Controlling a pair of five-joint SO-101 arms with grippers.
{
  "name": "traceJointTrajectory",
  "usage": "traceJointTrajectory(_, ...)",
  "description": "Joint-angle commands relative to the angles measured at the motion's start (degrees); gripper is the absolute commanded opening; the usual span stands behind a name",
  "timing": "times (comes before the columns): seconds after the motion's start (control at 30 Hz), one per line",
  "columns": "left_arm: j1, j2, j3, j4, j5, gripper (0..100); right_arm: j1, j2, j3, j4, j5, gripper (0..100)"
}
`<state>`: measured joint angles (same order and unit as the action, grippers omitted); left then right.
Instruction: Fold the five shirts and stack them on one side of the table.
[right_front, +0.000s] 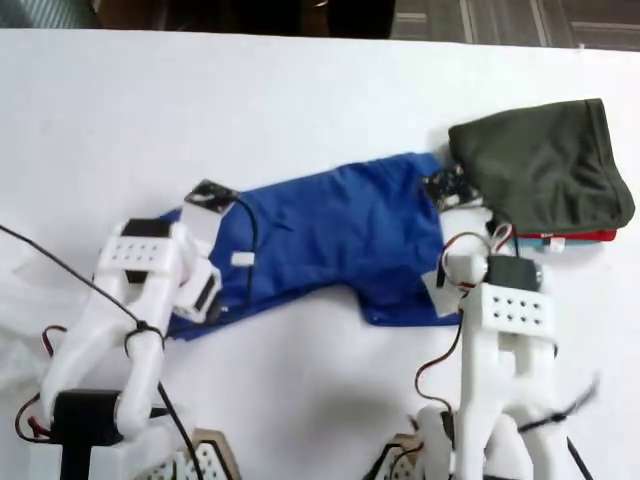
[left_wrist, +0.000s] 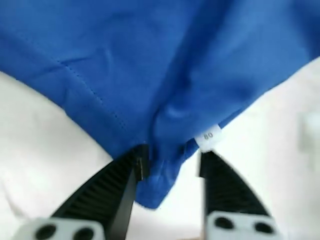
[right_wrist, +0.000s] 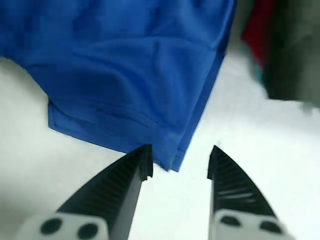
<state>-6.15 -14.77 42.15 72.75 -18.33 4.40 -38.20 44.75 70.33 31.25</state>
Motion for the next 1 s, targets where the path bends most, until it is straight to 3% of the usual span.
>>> traceJointTrajectory(0.0, 0.53, -2.64, -7.52, 6.95, -0.09, 25, 0.22, -4.7, -9.23, 3.47, -0.44, 18.0)
traceJointTrajectory(0.27, -0.79, -2.55, -25.89, 17.58, -0.09, 24, 0.4, 2.77, -19.6, 0.84, -3.16, 17.6)
traceJointTrajectory(0.33, -3.08, -2.02, -29.49, 15.74, -0.09, 13, 0.13, 8.13, -21.89, -0.57, -4.75, 14.4)
traceJointTrajectory(0.37, -4.13, -2.02, -30.37, 13.45, 0.09, 3, -0.66, 11.3, -23.38, -1.45, -5.63, 9.3)
traceJointTrajectory(0.4, -4.84, -2.02, -30.37, 10.9, 0.09, 1, -1.71, 14.73, -25.14, -2.33, -6.68, 2.2)
traceJointTrajectory(0.43, -5.1, -1.93, -30.29, 9.05, 0.09, 6, -2.59, 18.33, -27.08, -3.03, -7.47, 0.9)
traceJointTrajectory(0.77, -4.13, 21.71, -32.48, -5.1, 3.34, 3, -13.58, 57.45, -60.92, -1.89, -12.22, 1.9)
traceJointTrajectory(0.97, -4.48, 36.75, -41.8, -5.36, 3.52, 3, -13.93, 76.7, -77.1, -1.27, -13.1, 1.9)
